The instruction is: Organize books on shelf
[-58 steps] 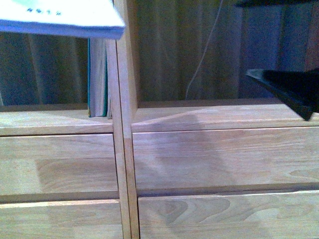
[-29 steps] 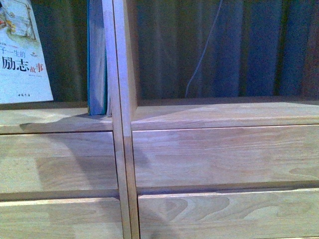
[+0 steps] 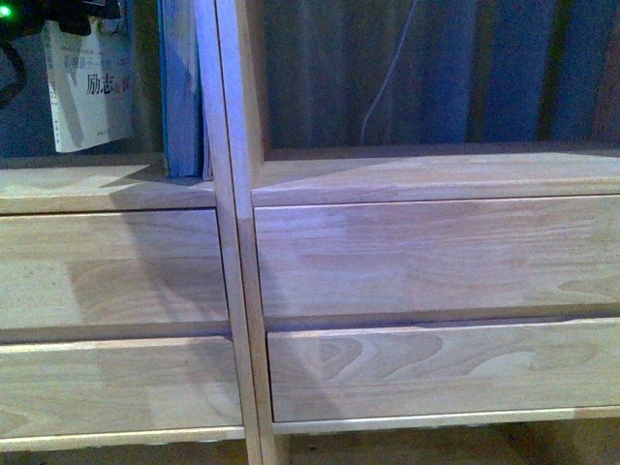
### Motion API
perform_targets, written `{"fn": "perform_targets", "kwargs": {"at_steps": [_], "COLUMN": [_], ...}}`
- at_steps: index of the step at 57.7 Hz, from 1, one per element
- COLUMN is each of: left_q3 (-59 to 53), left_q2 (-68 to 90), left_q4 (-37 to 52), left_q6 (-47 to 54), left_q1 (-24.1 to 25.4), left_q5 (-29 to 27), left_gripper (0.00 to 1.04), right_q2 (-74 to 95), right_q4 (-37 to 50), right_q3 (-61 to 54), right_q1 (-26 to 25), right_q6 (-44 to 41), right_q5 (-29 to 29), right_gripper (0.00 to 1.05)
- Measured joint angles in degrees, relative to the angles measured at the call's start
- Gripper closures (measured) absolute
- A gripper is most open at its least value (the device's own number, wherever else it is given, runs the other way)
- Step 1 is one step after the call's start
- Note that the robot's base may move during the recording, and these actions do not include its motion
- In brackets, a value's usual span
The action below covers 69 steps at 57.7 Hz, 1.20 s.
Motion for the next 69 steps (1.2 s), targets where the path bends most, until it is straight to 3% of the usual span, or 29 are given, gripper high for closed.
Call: {"fn": "perform_targets", "kwargs": {"at_steps": [10,33,61,63,69], "left_q3": [2.9,7.0,-0.5,-1.3,-4.7], "left_q2": [3.6,8.3,8.1,7.8,6.4], "left_q4": [0.5,-2.1,-2.0,-1.7,-0.1], "left_q6": [-0.3,-2.1,-2.6,-2.6,-3.5], "left_q1": [0.0,0.0,0.0,0.0,0.0], "left_q5": [0.9,0.9,3.8,4.1,5.4], "left_gripper": [0.88,0.88,0.09,0.06,0.07], "right_q2": [-1.5,-3.6,-5.3,-5.5,-6.1], "right_q4": [0.8,-1.2,-3.1,-3.1,-3.2], "right_q3": [-2.3,-3.5,-3.5,-3.5,-3.5], "right_q1": [-2.6,-1.9,0.5,0.6,1.0], "right_q6": [1.9,2.8,3.0,3.0,3.3], "right_q5": [-1.4,-0.8,0.6,0.6,0.6], "right_gripper": [0.07,0.07,0.07,0.07,0.07]}}
